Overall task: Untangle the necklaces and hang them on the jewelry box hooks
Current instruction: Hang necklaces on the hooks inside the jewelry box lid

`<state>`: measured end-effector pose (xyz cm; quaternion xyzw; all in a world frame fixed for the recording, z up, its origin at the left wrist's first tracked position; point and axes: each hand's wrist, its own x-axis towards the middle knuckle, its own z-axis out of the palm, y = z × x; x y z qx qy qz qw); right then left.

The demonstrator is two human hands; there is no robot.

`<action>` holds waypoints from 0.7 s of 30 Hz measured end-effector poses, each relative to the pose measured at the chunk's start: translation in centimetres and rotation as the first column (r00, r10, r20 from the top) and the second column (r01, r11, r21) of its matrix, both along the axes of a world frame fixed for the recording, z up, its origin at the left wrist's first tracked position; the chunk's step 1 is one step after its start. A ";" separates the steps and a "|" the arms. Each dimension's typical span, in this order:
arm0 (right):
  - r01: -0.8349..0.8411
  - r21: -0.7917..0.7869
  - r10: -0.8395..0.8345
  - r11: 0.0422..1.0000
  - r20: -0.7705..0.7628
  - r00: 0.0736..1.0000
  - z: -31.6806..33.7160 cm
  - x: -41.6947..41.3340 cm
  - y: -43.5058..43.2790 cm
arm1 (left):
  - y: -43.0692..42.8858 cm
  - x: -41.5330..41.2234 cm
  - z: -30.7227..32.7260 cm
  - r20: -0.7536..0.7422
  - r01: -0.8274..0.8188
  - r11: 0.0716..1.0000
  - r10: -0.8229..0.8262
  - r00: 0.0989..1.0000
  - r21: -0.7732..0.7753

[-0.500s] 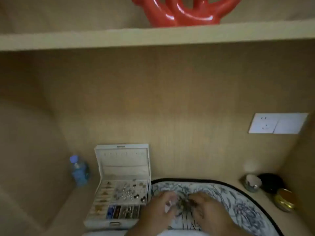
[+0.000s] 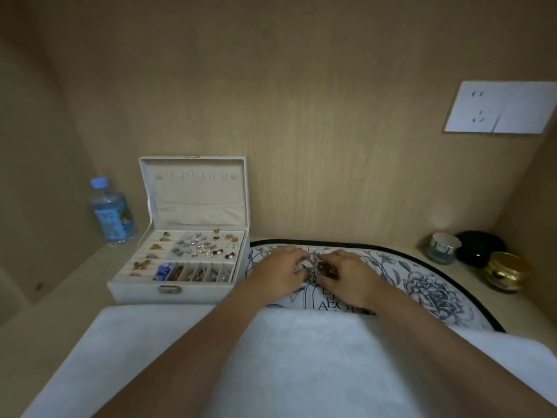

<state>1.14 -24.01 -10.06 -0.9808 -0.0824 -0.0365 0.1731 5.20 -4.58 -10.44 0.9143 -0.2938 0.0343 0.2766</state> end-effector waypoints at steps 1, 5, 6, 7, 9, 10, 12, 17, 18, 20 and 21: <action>0.003 0.006 -0.003 1.000 0.027 1.000 -0.6 -0.3 0.0 | -0.1 -0.3 -0.5 0.023 -0.008 1.000 0.008 1.000 0.010; 0.005 -0.001 -0.005 1.000 0.121 0.993 -1.6 -1.0 0.3 | -0.4 -1.1 -1.7 0.101 -0.034 0.999 0.030 0.994 0.041; 0.011 0.001 -0.012 1.000 0.136 0.991 -1.4 -1.0 0.4 | -0.4 -1.1 -1.7 0.103 -0.039 0.999 0.036 0.994 0.024; 0.019 0.004 -0.020 1.000 0.136 0.990 -1.2 -0.9 0.5 | -0.3 -1.0 -1.6 0.096 -0.042 0.999 0.041 0.995 0.009; 0.027 0.011 -0.028 1.000 0.101 0.995 -0.6 -0.3 0.4 | -0.1 -0.5 -1.6 0.078 -0.041 0.999 0.042 0.996 -0.004; 0.025 0.017 -0.026 1.000 0.073 0.997 -0.4 0.1 0.2 | 0.0 -0.2 -1.5 0.075 -0.040 0.999 0.040 0.996 -0.003; 0.034 0.052 -0.035 0.998 0.015 0.999 0.2 0.9 -0.4 | 0.1 0.4 -1.5 0.068 -0.032 0.999 0.032 0.997 0.003; 0.188 0.001 -0.188 0.982 0.003 0.982 1.0 1.9 -1.9 | 0.2 1.6 -2.2 0.076 -0.031 0.999 0.033 0.997 -0.036; 0.221 -0.035 -0.221 0.975 0.004 0.975 1.0 1.8 -2.1 | 0.3 1.8 -2.5 0.080 -0.031 0.998 0.035 0.996 -0.058; 0.253 -0.166 -0.254 0.953 0.014 0.967 1.2 1.5 -2.3 | 0.4 1.9 -3.0 0.094 -0.036 0.996 0.043 0.995 -0.082; 0.244 -0.249 -0.237 0.937 0.058 0.970 1.2 1.5 -2.2 | 0.4 2.0 -3.2 0.102 -0.035 0.995 0.044 0.994 -0.089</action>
